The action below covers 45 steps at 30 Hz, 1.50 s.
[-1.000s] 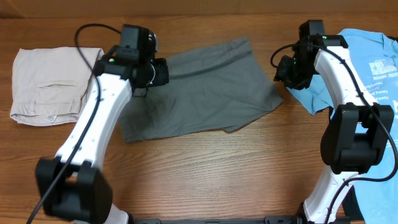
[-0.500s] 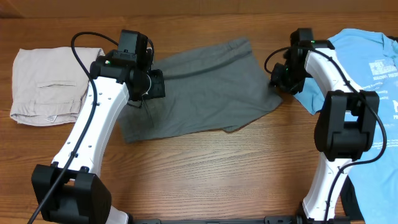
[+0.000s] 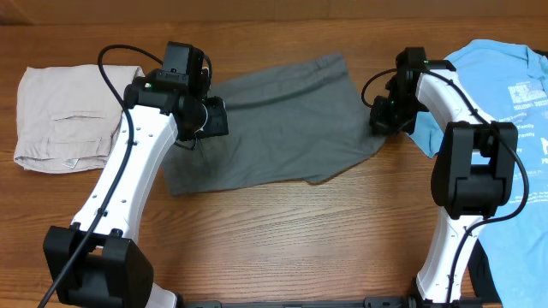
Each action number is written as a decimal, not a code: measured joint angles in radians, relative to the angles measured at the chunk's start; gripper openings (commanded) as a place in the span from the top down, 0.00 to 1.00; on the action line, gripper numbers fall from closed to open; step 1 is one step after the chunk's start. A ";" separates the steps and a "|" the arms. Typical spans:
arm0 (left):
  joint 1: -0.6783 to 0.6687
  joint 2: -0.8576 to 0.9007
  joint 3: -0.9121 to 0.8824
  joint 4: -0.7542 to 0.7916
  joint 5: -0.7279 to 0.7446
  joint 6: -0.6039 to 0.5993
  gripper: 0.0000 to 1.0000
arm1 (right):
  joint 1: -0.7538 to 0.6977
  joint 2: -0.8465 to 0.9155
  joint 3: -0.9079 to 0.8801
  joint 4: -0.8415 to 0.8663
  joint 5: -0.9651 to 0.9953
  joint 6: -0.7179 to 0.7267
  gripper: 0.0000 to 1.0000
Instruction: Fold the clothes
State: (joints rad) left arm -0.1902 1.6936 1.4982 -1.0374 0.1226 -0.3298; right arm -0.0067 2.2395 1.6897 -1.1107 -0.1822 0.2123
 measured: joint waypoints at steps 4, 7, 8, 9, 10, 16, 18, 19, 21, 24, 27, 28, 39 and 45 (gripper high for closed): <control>0.000 0.000 0.000 -0.001 0.000 0.000 0.45 | 0.001 0.000 -0.009 -0.117 -0.004 0.008 0.96; 0.000 0.000 0.000 -0.005 0.000 0.000 0.44 | 0.002 0.002 -0.020 -0.206 0.015 0.047 0.96; 0.000 0.000 0.000 -0.007 0.000 0.000 0.44 | 0.002 0.005 -0.024 -0.233 0.023 0.062 0.96; 0.000 0.000 0.000 -0.011 0.000 0.000 0.44 | 0.003 0.008 -0.027 -0.258 0.030 0.078 0.96; 0.000 0.000 0.000 -0.014 0.000 0.000 0.43 | 0.003 0.011 -0.031 -0.284 0.036 0.092 0.96; 0.000 0.000 0.000 -0.028 -0.026 0.000 0.42 | 0.010 0.015 -0.042 -0.319 0.056 0.141 0.96; 0.000 0.000 0.000 -0.029 -0.037 0.000 0.42 | 0.010 0.016 -0.035 -0.327 0.057 0.144 0.91; 0.000 0.000 0.000 -0.029 -0.042 0.000 0.41 | 0.009 0.020 -0.023 -0.339 0.056 0.143 0.89; 0.000 0.000 0.000 -0.029 -0.053 0.000 0.41 | 0.007 0.032 0.029 -0.377 0.058 0.138 0.88; 0.000 0.000 0.000 -0.028 -0.064 0.000 0.39 | 0.004 0.044 0.156 -0.440 0.061 0.131 0.85; 0.000 0.000 0.000 -0.022 -0.072 0.000 0.37 | 0.004 0.044 0.306 -0.502 0.065 0.128 0.74; 0.000 0.000 0.000 -0.018 -0.074 0.000 0.37 | 0.006 0.044 0.357 -0.517 0.067 0.133 0.53; 0.000 0.000 0.000 -0.007 -0.079 0.000 0.25 | 0.067 0.043 0.475 -0.580 0.064 0.117 0.25; 0.000 0.000 0.000 -0.006 -0.109 -0.003 0.18 | 0.113 0.043 0.475 -0.548 0.008 0.070 0.96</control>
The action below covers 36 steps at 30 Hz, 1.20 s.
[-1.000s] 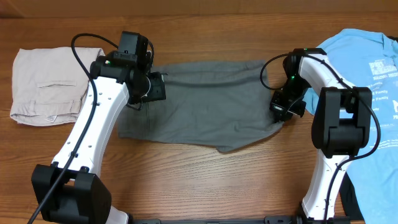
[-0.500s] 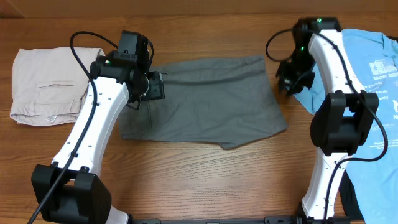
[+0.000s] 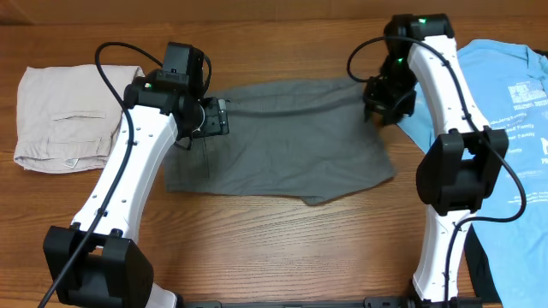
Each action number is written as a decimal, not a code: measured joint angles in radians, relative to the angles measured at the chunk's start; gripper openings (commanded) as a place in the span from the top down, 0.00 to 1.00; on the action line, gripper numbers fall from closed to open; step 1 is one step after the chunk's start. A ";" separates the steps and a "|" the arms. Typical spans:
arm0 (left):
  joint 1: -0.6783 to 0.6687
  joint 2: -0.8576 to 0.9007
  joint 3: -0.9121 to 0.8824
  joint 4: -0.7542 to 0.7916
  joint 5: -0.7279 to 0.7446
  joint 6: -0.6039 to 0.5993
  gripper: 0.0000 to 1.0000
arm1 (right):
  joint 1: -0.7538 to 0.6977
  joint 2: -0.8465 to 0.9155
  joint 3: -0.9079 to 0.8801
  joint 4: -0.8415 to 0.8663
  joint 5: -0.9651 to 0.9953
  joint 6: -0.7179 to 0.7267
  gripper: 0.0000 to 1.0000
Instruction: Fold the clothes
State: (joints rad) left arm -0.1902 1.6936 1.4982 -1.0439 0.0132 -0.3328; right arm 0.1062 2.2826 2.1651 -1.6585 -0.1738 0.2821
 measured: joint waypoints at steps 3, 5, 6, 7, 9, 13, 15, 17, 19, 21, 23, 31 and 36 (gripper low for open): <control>0.000 0.000 0.000 0.004 -0.006 0.006 0.00 | 0.052 0.000 0.000 0.044 -0.016 -0.008 0.96; 0.000 0.000 0.000 0.005 -0.009 -0.001 0.00 | 0.093 0.001 0.000 0.073 -0.024 -0.011 0.96; 0.000 0.000 0.000 0.005 -0.010 -0.001 0.00 | 0.115 0.001 0.000 0.089 -0.029 -0.013 0.96; 0.000 0.000 0.000 0.005 -0.010 -0.001 0.00 | 0.135 0.002 0.000 0.102 -0.031 -0.014 0.96; 0.000 0.000 0.000 0.005 -0.010 -0.001 0.00 | 0.171 0.006 -0.002 0.137 -0.034 -0.015 0.96; 0.000 0.000 0.000 0.005 -0.011 -0.001 0.00 | 0.235 0.021 -0.042 0.256 -0.038 -0.018 0.96; 0.000 0.000 0.000 0.005 -0.011 -0.001 0.00 | 0.262 0.029 -0.073 0.305 -0.040 -0.018 0.96; 0.000 0.000 0.000 0.005 -0.010 -0.001 0.00 | 0.278 0.035 -0.106 0.351 -0.040 -0.018 0.96; 0.000 0.000 0.000 0.005 -0.011 -0.001 0.00 | 0.288 0.038 -0.140 0.399 -0.043 -0.018 0.96; 0.000 0.000 0.000 0.005 -0.011 -0.001 0.00 | 0.293 0.038 -0.174 0.451 -0.047 -0.019 0.96; 0.000 0.000 0.000 0.005 -0.011 -0.001 0.00 | 0.294 0.038 -0.201 0.509 -0.048 -0.020 0.96; 0.000 0.000 0.000 0.005 -0.010 -0.001 0.00 | 0.294 0.038 -0.289 0.736 -0.059 -0.020 0.96; 0.000 0.000 0.000 0.005 -0.011 -0.001 0.00 | 0.294 0.042 -0.309 0.888 -0.063 -0.021 0.96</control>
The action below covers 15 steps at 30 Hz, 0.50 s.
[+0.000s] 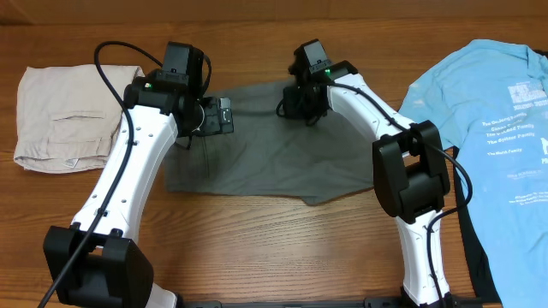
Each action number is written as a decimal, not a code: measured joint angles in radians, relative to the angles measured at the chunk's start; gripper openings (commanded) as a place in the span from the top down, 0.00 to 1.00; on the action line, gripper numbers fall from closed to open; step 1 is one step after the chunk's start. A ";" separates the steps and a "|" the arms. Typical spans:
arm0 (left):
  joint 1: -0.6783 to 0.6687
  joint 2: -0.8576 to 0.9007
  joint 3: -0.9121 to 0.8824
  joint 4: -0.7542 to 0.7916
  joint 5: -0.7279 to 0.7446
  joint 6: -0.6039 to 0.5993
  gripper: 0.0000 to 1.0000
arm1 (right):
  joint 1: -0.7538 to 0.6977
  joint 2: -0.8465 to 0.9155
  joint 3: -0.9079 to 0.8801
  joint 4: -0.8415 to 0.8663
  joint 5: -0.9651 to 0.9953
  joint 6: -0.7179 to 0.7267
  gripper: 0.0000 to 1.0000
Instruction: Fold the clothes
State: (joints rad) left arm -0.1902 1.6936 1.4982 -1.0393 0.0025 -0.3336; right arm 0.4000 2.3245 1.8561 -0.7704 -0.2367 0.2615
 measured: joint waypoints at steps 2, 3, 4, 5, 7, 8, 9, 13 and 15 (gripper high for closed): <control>0.000 0.000 0.000 0.000 0.000 0.000 0.00 | 0.000 0.002 0.000 0.064 0.000 0.000 0.96; 0.000 0.000 0.000 0.000 0.000 0.000 0.00 | 0.000 0.002 -0.001 0.087 0.001 0.000 0.96; 0.000 0.000 0.000 0.000 0.000 0.000 0.00 | 0.000 0.003 -0.001 0.111 0.006 0.004 0.96; 0.000 0.000 0.000 0.000 0.000 0.000 0.00 | 0.000 0.003 -0.001 0.129 0.014 0.010 0.96; 0.000 0.000 0.000 0.000 0.000 0.000 0.00 | 0.000 0.003 -0.001 0.141 0.039 0.024 0.96; 0.000 0.000 0.000 0.000 0.000 0.000 0.00 | 0.000 0.005 -0.001 0.146 0.048 0.029 0.96; 0.000 0.000 0.000 0.000 0.000 0.000 0.00 | 0.000 0.007 -0.001 0.151 0.060 0.032 0.96; 0.000 0.000 0.000 0.000 0.000 0.000 0.00 | 0.000 0.027 -0.001 0.177 0.081 0.040 0.84; 0.000 0.000 0.000 0.000 0.000 0.000 0.00 | 0.000 0.042 -0.001 0.197 0.088 0.044 0.84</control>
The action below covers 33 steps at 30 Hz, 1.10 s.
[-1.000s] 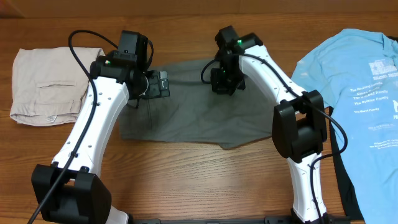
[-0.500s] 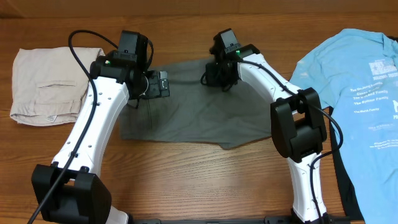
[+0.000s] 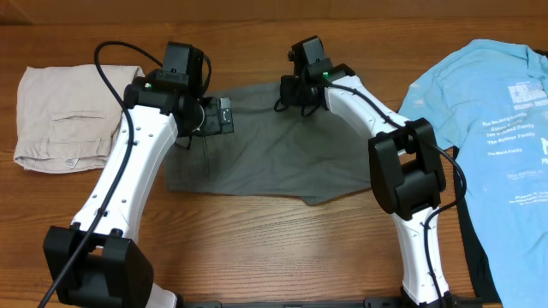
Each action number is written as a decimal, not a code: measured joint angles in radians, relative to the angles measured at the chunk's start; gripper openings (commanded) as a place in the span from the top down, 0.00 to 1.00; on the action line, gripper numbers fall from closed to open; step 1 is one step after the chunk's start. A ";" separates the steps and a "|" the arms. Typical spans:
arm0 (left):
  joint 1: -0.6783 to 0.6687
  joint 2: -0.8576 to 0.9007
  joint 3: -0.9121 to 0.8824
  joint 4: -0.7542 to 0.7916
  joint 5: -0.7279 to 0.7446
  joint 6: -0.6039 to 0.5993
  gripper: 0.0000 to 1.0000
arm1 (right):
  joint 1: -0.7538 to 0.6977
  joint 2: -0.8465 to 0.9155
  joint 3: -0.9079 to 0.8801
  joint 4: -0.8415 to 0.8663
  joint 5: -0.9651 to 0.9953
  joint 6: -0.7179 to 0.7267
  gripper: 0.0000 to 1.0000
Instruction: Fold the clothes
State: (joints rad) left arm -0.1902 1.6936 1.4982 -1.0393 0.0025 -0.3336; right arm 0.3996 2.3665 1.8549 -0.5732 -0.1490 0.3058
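Note:
A grey garment [image 3: 274, 150] lies spread across the middle of the table. My left gripper [image 3: 224, 115] sits low at its upper left edge, its fingers closed on the cloth there. At the middle of the top edge, my right gripper [image 3: 287, 92] is shut on a grey flap brought over from the right side. A folded beige garment [image 3: 64, 115] rests at the far left. Flat at the far right lies a light blue printed T-shirt [image 3: 488, 103].
The right arm [image 3: 368, 111] stretches low over the grey garment's right half. A dark cloth [image 3: 475, 257] peeks out under the blue shirt near the right edge. Bare wood shows along the front of the table.
My right gripper has shifted slightly up and to the left along the grey garment's top edge. The left gripper and the other clothes have not moved.
The grey garment first lay skewed, with a gripper at each end of it. Then it lay squared up, the right gripper at its upper right corner. After that the right gripper was at the top middle, with the garment narrower on the right.

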 measured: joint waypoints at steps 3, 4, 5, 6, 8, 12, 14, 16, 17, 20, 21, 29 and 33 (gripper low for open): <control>0.000 0.000 0.000 0.000 0.000 0.000 0.00 | -0.003 0.010 0.000 0.016 0.000 0.001 0.79; 0.000 0.000 0.000 0.000 0.000 0.000 0.00 | -0.006 0.010 0.003 0.013 0.000 0.001 0.76; 0.000 0.000 0.000 0.000 0.000 0.000 0.00 | -0.008 0.010 0.010 0.008 0.000 0.001 0.69; 0.000 0.000 0.000 0.000 0.000 0.000 0.00 | -0.014 0.010 0.021 -0.005 -0.002 0.001 0.64; 0.000 0.000 0.000 0.000 0.000 0.000 0.00 | -0.029 0.010 0.061 -0.047 -0.018 0.005 0.62; 0.000 0.000 0.000 0.000 0.000 0.000 0.00 | -0.068 0.004 0.157 -0.159 -0.087 0.004 0.63; 0.000 0.000 0.000 0.000 0.000 0.000 0.00 | -0.085 -0.008 0.186 -0.219 -0.119 0.001 0.73; 0.000 0.000 0.000 0.000 0.000 0.000 0.00 | -0.091 -0.022 0.195 -0.279 -0.140 0.002 0.87; 0.000 0.000 0.000 0.000 0.000 0.000 0.00 | -0.090 -0.026 0.195 -0.299 -0.147 0.005 0.96; 0.000 0.000 0.000 0.000 0.000 0.000 0.00 | -0.076 -0.028 0.183 -0.327 -0.163 0.006 0.96; 0.000 0.000 0.000 0.000 0.000 0.000 0.00 | -0.067 -0.028 0.169 -0.324 -0.166 0.008 0.96; 0.000 0.000 0.000 0.000 0.000 0.000 0.00 | 0.015 -0.028 -0.027 -0.132 -0.184 0.008 0.96; 0.000 0.000 0.000 0.000 0.000 0.000 0.00 | 0.025 -0.028 -0.095 0.013 -0.186 0.008 0.96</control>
State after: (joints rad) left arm -0.1902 1.6936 1.4982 -1.0393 0.0025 -0.3336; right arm 0.4248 2.3386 1.7603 -0.5598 -0.3347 0.3134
